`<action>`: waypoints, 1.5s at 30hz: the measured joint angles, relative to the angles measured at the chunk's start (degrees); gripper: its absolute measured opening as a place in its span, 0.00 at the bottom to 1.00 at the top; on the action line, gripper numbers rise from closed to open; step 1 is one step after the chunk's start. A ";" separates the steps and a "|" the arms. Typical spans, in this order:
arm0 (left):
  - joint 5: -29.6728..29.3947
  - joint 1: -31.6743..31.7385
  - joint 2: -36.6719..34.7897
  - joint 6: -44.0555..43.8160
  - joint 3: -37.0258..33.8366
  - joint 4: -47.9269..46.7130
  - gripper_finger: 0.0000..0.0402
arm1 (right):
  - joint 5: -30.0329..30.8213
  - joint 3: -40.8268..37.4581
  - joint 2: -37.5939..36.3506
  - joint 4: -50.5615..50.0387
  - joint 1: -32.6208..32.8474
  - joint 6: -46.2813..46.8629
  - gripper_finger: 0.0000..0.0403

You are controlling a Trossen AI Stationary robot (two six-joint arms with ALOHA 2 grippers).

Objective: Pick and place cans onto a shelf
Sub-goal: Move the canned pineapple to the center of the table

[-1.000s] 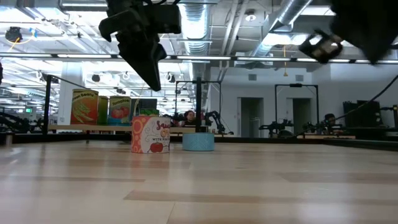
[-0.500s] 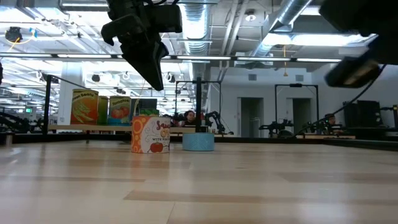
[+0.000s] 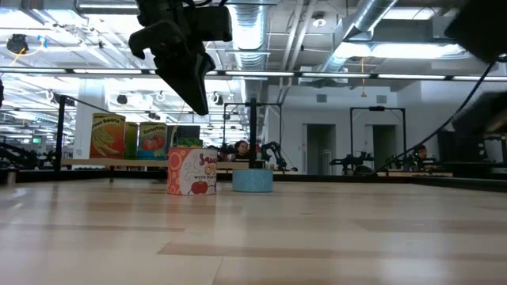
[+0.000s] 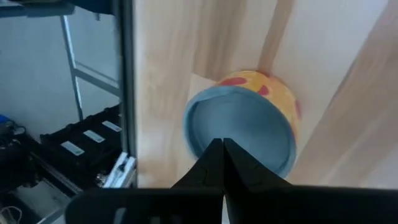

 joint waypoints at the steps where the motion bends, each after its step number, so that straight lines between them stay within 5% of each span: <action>1: -0.31 0.00 0.00 -0.03 0.00 0.01 0.13 | 0.11 -0.01 0.62 0.02 -0.04 -0.01 0.03; 13: -5.07 0.00 -0.02 0.03 0.02 -5.05 0.13 | 8.12 0.21 3.04 -1.16 -6.69 -5.73 0.04; 23: 2.27 -0.10 -0.02 0.14 0.02 -5.08 0.13 | 12.75 0.10 3.13 -1.34 -18.53 -16.81 0.05; 33: 0.75 -0.08 -0.04 0.63 0.02 -8.88 0.13 | 23.36 1.55 2.94 2.54 -30.07 -24.66 0.04; 37: -2.25 -0.04 -0.07 0.40 0.07 -8.89 0.13 | 29.51 4.53 -0.77 -0.12 -30.10 -27.90 0.05; 45: -2.17 -0.11 -0.07 -0.11 0.04 -7.00 0.13 | 30.91 6.09 -15.19 -4.67 -22.16 -25.22 0.04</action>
